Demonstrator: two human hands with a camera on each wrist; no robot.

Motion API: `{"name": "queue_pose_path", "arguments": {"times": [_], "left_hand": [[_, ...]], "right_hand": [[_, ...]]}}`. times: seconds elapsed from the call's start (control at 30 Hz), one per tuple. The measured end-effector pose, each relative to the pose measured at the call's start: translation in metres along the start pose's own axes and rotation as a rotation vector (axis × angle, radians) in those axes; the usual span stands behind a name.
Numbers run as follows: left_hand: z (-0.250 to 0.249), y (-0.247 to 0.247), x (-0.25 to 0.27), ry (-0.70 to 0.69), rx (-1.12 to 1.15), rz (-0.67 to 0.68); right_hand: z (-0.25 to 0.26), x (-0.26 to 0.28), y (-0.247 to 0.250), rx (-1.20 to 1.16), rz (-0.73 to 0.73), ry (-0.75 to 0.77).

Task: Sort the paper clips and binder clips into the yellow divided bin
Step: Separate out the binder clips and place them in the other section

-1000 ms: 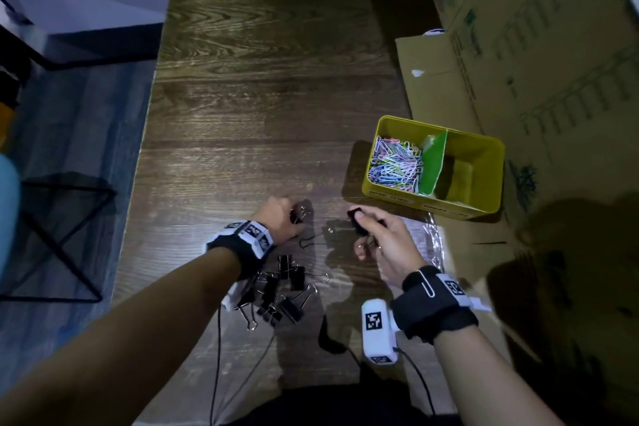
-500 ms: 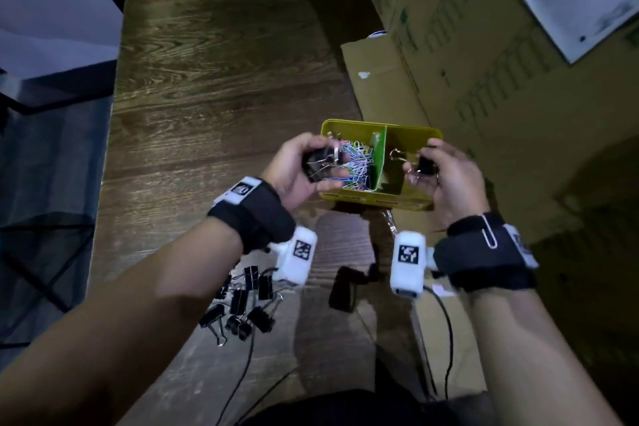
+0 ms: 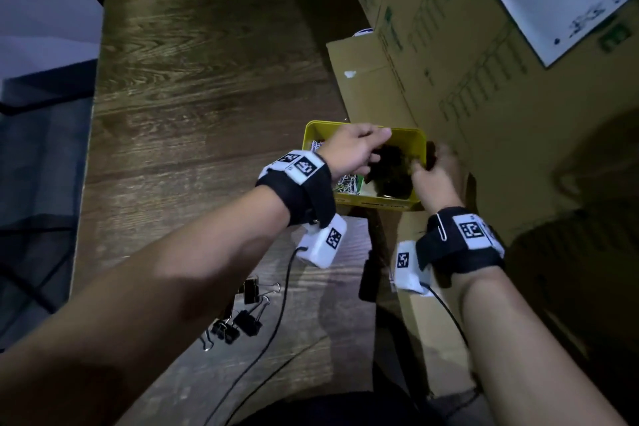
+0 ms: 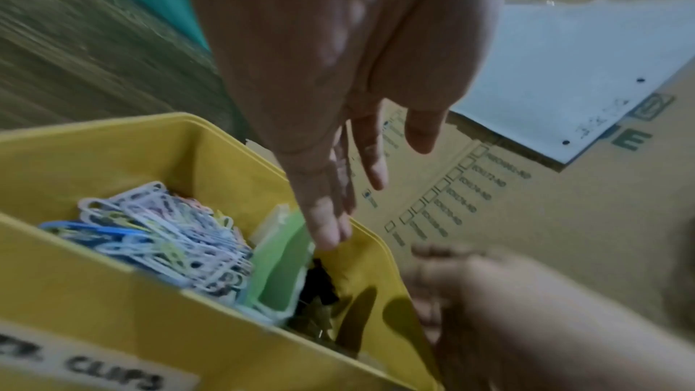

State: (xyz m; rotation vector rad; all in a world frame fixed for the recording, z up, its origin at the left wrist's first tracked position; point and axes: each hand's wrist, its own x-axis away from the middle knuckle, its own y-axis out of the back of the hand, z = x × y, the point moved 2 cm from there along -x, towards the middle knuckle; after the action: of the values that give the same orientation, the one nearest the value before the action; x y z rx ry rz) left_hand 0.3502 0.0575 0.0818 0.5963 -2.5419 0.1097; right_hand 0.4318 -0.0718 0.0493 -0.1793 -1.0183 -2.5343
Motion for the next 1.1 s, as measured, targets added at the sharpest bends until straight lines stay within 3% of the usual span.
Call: {"name": "queue_pose_path", "arguments": {"times": [0.1, 0.27, 0.37, 0.47, 0.57, 0.77, 0.83, 0.93, 0.97, 1.0, 1.07, 1.1], "left_hand": [[0.017, 0.039, 0.019, -0.004, -0.019, -0.016], [0.065, 0.127, 0.064, 0.028, -0.063, -0.175], [0.101, 0.173, 0.093, 0.116, -0.178, -0.263], [0.138, 0.207, 0.119, 0.194, -0.372, -0.253], [0.168, 0.223, 0.137, 0.156, -0.556, -0.248], [0.214, 0.215, 0.159, 0.141, -0.679, -0.223], [0.224, 0.204, 0.161, 0.132, -0.778, -0.215], [0.229, 0.186, 0.161, 0.133, -0.881, -0.298], [0.230, 0.181, 0.160, 0.130, -0.894, -0.329], [0.231, 0.177, 0.159, 0.124, -0.895, -0.345], [0.233, 0.171, 0.158, 0.093, -0.900, -0.363], [0.234, 0.170, 0.158, 0.082, -0.924, -0.369]], "right_hand": [[-0.017, 0.004, -0.017, 0.077, 0.180, -0.138], [-0.003, 0.012, -0.037, 0.123, 0.250, -0.194], [0.017, 0.026, -0.064, 0.129, 0.284, -0.118], [0.033, 0.038, -0.100, 0.156, 0.330, -0.043], [0.046, 0.053, -0.132, 0.142, 0.413, -0.015], [0.047, 0.090, -0.163, 0.155, 0.521, 0.023], [0.053, 0.108, -0.156, 0.127, 0.465, 0.124], [0.078, 0.158, -0.134, 0.048, 0.198, 0.497], [0.080, 0.173, -0.135, 0.090, 0.232, 0.611], [0.079, 0.186, -0.140, 0.181, 0.370, 0.663], [0.063, 0.201, -0.162, 0.453, 0.764, 0.598], [0.054, 0.203, -0.173, 0.565, 0.881, 0.571]]}}
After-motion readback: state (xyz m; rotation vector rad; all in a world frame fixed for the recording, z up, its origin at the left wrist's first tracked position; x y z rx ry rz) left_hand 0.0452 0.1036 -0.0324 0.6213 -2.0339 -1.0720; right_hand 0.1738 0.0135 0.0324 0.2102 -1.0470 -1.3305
